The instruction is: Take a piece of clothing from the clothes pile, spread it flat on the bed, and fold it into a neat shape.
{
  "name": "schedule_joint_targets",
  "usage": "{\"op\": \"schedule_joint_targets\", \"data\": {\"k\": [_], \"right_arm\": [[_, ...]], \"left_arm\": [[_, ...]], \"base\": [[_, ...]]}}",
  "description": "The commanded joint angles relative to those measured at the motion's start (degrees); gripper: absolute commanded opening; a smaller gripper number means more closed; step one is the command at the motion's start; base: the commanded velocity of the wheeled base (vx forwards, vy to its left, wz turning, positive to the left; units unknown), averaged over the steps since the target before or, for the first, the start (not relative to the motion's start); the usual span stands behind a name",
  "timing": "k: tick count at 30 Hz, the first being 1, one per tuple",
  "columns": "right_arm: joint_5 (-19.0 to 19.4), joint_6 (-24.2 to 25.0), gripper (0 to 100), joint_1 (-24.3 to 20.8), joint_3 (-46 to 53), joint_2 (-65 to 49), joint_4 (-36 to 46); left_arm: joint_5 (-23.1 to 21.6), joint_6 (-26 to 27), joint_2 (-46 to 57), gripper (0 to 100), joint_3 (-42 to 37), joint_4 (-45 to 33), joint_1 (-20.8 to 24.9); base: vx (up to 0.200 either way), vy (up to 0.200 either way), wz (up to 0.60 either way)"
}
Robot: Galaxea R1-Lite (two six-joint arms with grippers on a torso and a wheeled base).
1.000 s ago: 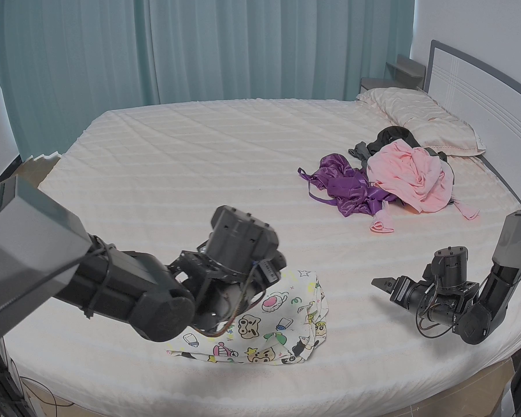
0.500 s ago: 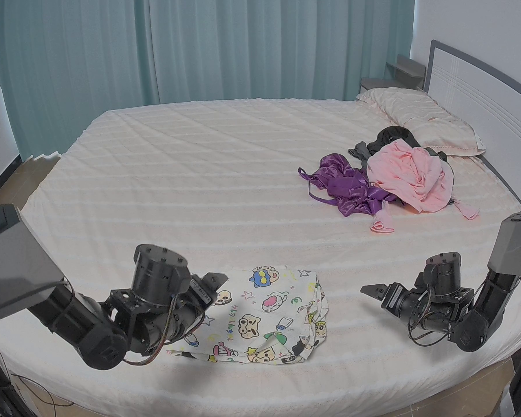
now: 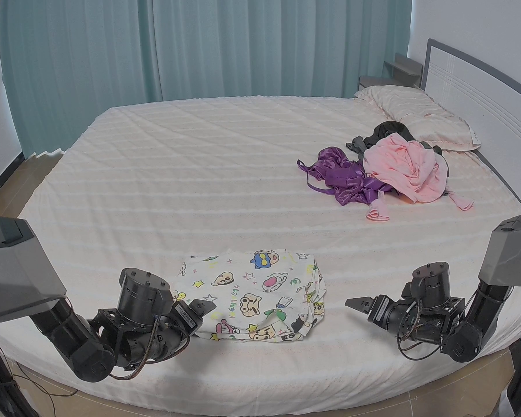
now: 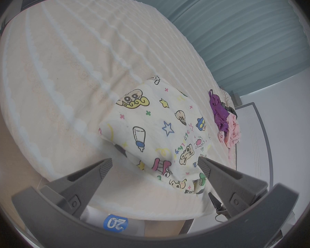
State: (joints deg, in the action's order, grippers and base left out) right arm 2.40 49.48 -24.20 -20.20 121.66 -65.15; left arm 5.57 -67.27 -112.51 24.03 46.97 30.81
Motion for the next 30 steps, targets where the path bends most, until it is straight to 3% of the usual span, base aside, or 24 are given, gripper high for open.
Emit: {"op": "schedule_joint_targets", "data": {"k": [1, 8, 12, 23, 30], "right_arm": [[0.0, 0.0, 100, -0.8, 0.1, 0.3, -1.1], [0.1, 0.8, 100, -2.3, 1.5, 0.5, -4.0], [0.4, 1.3, 100, -2.6, 2.2, 1.3, -6.0], [0.4, 1.8, 100, -4.6, 2.4, 1.8, -9.2], [0.6, 4.9, 100, -6.9, 2.4, 2.5, -10.9]], "left_arm": [[0.3, 0.2, 0.2, 100, -0.8, 0.2, 0.1], [-0.3, 0.3, 0.8, 100, -4.3, 8.2, -0.9], [-0.8, 0.1, -1.5, 100, -5.5, 12.7, -2.5], [-2.7, -2.3, -3.6, 100, -4.3, 13.1, -5.0], [-3.7, -3.9, -3.5, 100, -4.2, 13.2, -5.6]], "base": [[0.000, 0.000, 0.00], [0.000, 0.000, 0.00], [0.000, 0.200, 0.00], [0.000, 0.200, 0.00], [0.000, 0.000, 0.00]]}}
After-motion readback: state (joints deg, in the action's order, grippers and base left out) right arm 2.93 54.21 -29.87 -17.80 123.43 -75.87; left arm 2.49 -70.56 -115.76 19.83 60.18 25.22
